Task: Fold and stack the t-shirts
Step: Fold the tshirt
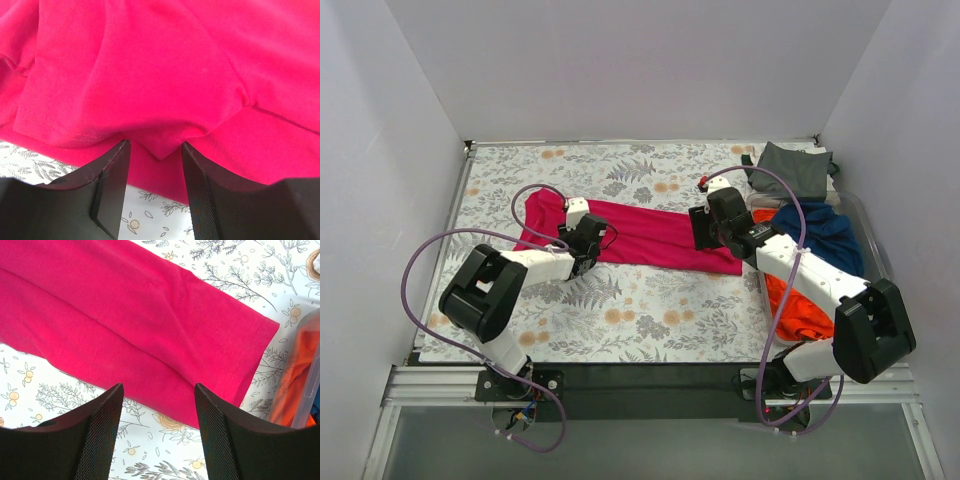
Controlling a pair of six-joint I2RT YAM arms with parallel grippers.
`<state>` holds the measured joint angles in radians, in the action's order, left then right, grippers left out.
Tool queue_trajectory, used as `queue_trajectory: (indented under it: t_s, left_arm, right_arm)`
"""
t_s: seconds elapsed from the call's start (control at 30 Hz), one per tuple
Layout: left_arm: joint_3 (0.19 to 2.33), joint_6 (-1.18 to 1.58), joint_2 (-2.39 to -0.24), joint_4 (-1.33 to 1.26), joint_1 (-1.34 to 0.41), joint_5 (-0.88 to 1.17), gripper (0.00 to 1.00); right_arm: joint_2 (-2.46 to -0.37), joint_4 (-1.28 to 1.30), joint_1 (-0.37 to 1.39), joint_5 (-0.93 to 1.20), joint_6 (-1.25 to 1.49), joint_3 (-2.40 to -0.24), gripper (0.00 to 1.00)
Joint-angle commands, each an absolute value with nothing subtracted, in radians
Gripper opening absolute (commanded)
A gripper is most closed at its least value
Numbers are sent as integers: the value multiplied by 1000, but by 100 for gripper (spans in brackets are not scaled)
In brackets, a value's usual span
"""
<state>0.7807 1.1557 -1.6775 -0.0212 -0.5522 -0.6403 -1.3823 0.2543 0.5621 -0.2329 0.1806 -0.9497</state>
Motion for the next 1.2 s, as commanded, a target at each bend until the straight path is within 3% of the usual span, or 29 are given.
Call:
queue_trajectory:
  t_s: [0.0, 0.3, 0.57, 0.7, 0.73, 1.17]
  left_arm:
    - [792, 1132, -1655, -67, -557, -667, 43]
    - [802, 1126, -1694, -86, -557, -663, 41]
    - [815, 1127, -1717, -84, -557, -657, 29]
    - [816, 1127, -1717, -86, -557, -667, 12]
    - [813, 1129, -1712, -86, -557, -669, 0]
    - [877, 1158, -1687, 56, -578, -612, 0]
  right_arm:
    - [-1358, 219, 555, -227, 187, -942, 54]
    - [-1356, 219, 557, -222, 187, -937, 54]
    - [-1347, 219, 555, -225, 187, -933, 54]
    - [-1339, 219, 555, -230, 187, -925, 54]
    - [-1338, 219, 555, -230, 187, -927, 54]
    - [-1361, 219, 555, -219, 184, -937, 54]
